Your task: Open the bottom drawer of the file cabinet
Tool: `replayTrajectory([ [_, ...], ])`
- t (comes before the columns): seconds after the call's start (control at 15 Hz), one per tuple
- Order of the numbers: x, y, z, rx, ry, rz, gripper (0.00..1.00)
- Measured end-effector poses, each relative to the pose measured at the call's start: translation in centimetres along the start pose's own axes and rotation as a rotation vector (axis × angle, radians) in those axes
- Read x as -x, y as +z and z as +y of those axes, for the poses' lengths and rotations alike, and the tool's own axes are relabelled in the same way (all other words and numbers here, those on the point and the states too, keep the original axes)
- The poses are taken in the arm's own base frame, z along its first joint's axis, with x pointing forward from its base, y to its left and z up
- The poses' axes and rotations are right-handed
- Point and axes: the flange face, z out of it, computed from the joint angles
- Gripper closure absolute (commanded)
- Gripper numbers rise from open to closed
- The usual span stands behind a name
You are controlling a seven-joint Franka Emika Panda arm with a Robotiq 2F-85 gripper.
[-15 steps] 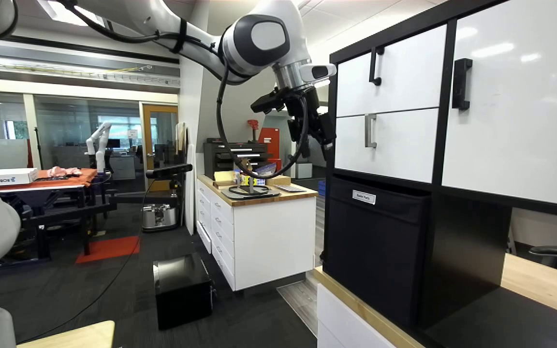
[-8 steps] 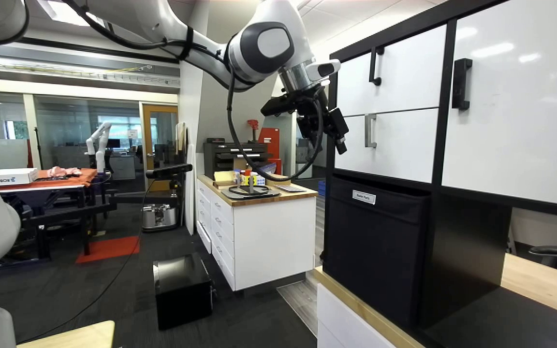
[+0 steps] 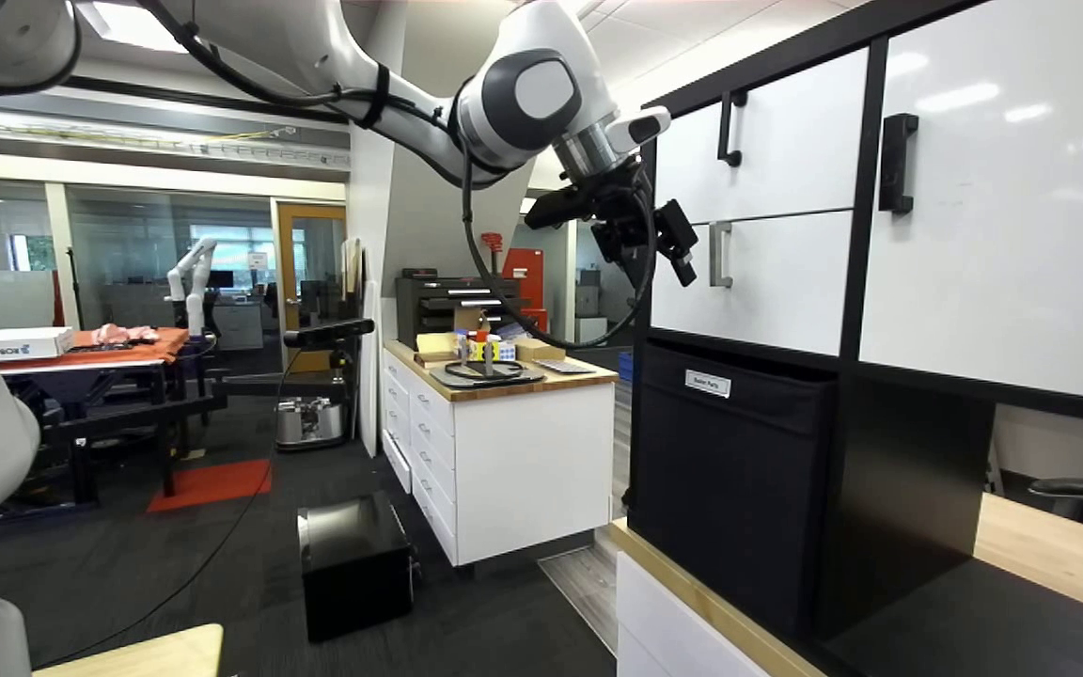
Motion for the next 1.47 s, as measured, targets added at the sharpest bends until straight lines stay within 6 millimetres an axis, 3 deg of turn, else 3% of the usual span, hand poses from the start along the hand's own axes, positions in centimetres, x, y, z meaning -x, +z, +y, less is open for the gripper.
replayTrajectory([
  [1.47, -1.5, 0.2, -0.4, -0.004, -0.025, 0.147, 0.0],
])
